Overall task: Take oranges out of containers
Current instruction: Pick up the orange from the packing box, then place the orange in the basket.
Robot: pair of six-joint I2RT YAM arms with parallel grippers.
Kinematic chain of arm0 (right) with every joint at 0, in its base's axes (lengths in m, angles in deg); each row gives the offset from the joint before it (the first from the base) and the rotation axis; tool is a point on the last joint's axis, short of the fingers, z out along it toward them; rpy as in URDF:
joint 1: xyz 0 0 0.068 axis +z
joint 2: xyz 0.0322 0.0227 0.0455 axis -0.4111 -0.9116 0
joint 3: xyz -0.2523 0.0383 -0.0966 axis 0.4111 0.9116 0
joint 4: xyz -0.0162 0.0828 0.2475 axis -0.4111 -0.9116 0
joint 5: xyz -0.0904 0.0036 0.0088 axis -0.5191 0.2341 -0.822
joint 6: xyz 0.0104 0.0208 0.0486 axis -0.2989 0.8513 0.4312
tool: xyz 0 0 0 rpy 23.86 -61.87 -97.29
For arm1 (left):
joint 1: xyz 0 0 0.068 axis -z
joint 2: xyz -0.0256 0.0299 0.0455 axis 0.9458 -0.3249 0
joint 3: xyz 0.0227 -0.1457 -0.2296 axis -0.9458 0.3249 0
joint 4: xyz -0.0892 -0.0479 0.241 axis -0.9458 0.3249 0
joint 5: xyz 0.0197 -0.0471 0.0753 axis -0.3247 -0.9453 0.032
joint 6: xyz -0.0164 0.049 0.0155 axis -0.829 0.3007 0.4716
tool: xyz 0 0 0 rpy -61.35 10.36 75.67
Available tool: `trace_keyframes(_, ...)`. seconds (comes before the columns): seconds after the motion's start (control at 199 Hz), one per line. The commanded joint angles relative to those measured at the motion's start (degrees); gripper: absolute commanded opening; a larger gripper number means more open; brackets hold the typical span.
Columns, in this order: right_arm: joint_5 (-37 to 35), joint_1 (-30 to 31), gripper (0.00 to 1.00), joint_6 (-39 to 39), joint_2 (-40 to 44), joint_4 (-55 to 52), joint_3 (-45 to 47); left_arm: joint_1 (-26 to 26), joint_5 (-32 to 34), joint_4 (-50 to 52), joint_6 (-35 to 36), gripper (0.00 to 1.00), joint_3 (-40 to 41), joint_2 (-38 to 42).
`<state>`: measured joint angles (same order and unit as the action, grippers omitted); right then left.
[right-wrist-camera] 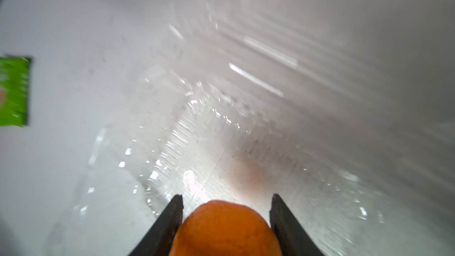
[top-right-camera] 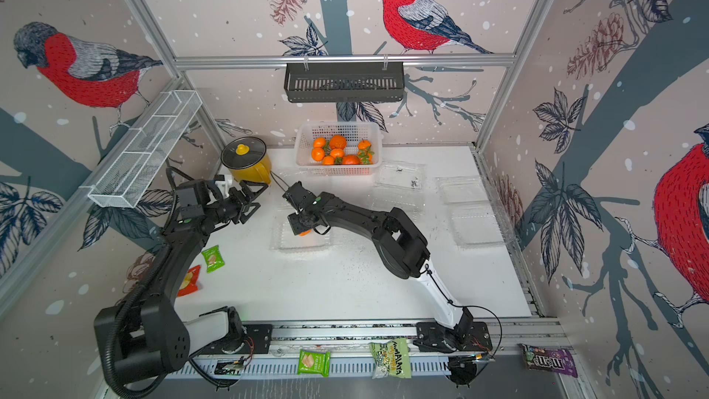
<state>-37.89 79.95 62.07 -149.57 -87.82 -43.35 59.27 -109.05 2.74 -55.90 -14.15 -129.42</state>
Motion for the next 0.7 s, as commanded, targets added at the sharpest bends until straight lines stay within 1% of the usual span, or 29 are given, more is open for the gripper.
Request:
trace_keyframes(0.0, 3.7, -4.2, 0.53, -0.3, 3.8, 1.1, -3.2, 1.7, 1.0, -2.0, -0.7, 0.97, -2.8, -1.1)
trace_keyframes(0.075, 5.4, -9.7, 0.53, 0.6, 5.3, 2.9, -5.5, 3.4, 2.0, -2.1, -0.8, 0.97, -5.2, -2.1)
trace_keyframes(0.151, 6.3, -15.7, 0.54, 2.2, 5.5, 8.0, -6.1, 4.8, 3.0, -2.4, -1.1, 0.97, -7.1, -3.2)
trace_keyframes(0.231, 9.3, -21.4, 0.54, 5.3, 3.6, 13.4, -7.5, 5.7, 3.3, -3.4, -1.8, 0.97, -8.4, -4.3)
trace_keyframes(0.297, 9.6, -24.5, 0.56, 7.4, 1.1, 17.4, -8.7, 5.9, 3.8, -3.8, -1.6, 0.97, -8.9, -5.3)
trace_keyframes(0.347, 10.6, -26.1, 0.62, 8.1, -0.8, 21.0, -9.4, 5.9, 3.9, -3.7, -0.6, 0.97, -9.3, -6.1)
trace_keyframes(0.402, 9.5, -27.1, 0.68, 7.7, -3.5, 22.6, -12.1, 5.9, 4.3, -3.1, 1.1, 0.97, -9.7, -7.0)
trace_keyframes(0.463, 9.0, -27.8, 0.75, 6.0, -7.4, 20.7, -18.3, 5.9, 5.6, -1.8, 3.1, 0.97, -9.8, -7.9)
trace_keyframes(0.498, 8.5, -27.9, 0.82, 4.7, -9.4, 18.8, -22.6, 5.9, 6.1, -1.3, 4.4, 0.97, -9.8, -8.4)
trace_keyframes(0.533, 7.7, -28.1, 0.88, 3.6, -10.9, 16.3, -26.3, 5.9, 6.6, -1.0, 5.7, 0.97, -11.6, -8.7)
trace_keyframes(0.548, 7.6, -28.1, 0.92, 3.3, -11.3, 15.6, -27.4, 5.9, 6.9, -0.8, 6.4, 0.97, -11.8, -8.8)
trace_keyframes(0.583, 7.6, -28.3, 1.00, 2.5, -11.1, 14.9, -28.4, 5.8, 8.8, 0.7, 8.6, 0.97, -12.7, -9.2)
trace_keyframes(0.649, 7.1, -28.4, 1.00, 1.2, -8.3, 15.4, -26.3, 5.9, 16.4, 4.1, 12.1, 0.97, -14.4, -9.6)
trace_keyframes(0.699, 5.9, -28.7, 1.00, -0.4, -4.7, 15.4, -22.8, 5.9, 24.4, 5.1, 13.9, 0.97, -14.5, -9.2)
